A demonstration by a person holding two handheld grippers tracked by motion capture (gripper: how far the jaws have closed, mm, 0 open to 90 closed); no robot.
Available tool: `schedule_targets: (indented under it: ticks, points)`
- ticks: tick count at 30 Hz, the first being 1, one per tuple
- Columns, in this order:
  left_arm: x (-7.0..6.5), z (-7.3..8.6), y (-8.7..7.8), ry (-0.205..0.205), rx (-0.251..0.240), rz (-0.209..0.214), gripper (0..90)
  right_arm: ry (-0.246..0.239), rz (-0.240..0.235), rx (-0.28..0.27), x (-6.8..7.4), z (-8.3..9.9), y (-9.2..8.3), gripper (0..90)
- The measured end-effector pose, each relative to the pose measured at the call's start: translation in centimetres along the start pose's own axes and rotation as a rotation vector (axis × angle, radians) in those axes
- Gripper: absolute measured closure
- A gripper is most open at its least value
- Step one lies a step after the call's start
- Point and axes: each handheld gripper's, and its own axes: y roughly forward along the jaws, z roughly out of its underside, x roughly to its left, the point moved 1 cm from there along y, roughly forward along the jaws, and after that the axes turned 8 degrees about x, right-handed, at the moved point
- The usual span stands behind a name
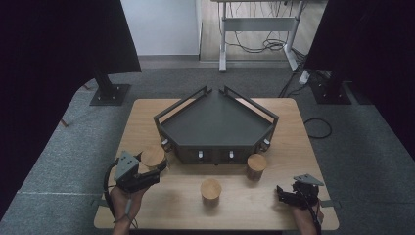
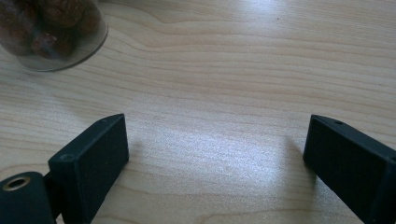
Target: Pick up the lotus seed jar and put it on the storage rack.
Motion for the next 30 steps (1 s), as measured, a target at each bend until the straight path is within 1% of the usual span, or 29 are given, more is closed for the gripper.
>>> schedule_targets:
  ticks: [7, 18, 30]
  points:
    - [0.1, -0.4, 0.2, -0.006, -0.004, -0.001, 25.6, 0.0, 0.0, 0.0, 0.0, 0.0, 0.0, 6.0]
    - [0.5, -1.7, 0.7, -0.002, -0.004, -0.002, 25.6, 0.0, -0.001, 0.0, 0.0, 0.0, 0.0, 6.0]
    - [0.9, -2.5, 1.4, -0.004, -0.004, -0.009, 25.6, -0.001, -0.002, 0.0, 0.0, 0.0, 0.0, 6.0]
